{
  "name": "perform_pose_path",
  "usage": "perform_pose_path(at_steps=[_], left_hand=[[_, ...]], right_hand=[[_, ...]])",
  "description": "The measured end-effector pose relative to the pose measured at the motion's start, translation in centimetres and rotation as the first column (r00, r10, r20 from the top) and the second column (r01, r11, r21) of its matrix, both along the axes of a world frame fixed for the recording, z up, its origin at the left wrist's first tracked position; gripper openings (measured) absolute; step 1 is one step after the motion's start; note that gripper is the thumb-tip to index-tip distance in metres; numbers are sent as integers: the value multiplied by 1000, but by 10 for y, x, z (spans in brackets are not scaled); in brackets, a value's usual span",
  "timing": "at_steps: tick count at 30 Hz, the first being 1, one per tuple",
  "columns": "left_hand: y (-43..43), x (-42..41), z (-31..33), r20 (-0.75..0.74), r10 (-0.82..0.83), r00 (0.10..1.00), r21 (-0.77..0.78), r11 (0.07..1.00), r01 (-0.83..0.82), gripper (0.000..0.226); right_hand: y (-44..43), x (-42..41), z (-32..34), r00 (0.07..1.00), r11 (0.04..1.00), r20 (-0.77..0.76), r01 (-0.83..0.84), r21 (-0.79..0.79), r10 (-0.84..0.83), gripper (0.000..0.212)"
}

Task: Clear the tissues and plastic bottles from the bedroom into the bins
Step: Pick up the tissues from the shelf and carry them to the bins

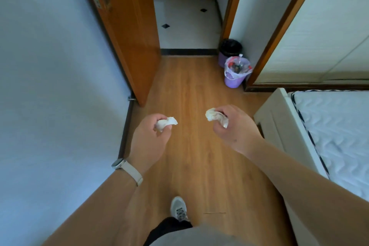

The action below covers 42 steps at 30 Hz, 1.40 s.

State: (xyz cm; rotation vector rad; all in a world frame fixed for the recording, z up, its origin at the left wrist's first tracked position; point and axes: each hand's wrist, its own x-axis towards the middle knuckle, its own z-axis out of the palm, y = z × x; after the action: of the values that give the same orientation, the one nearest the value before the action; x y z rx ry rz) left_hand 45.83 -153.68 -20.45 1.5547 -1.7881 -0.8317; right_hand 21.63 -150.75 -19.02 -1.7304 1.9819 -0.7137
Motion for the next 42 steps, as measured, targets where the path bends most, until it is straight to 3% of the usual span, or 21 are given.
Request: perform_pose_path(at_steps=[5, 14, 24, 29, 42], left_hand=[[-73, -21, 10, 17, -110, 994, -41, 993, 111, 18], [-168, -76, -6, 66, -182, 981, -10, 983, 183, 22], [-312, -201, -9, 114, -166, 979, 38, 986, 163, 21], [-383, -263, 10, 176, -229, 957, -42, 970, 240, 22], [-522, -309, 9, 159, -201, 967, -21, 978, 207, 20]], right_hand=[[-47, -20, 8, 992, 988, 9, 123, -95, -123, 27], [-117, -98, -1, 965, 964, -39, 256, -78, -259, 29], [-273, -213, -35, 974, 974, 53, 221, -45, -218, 24], [-342, -277, -21, 979, 979, 44, 199, -33, -198, 26], [-473, -327, -11, 978, 978, 5, 207, 23, -207, 36]])
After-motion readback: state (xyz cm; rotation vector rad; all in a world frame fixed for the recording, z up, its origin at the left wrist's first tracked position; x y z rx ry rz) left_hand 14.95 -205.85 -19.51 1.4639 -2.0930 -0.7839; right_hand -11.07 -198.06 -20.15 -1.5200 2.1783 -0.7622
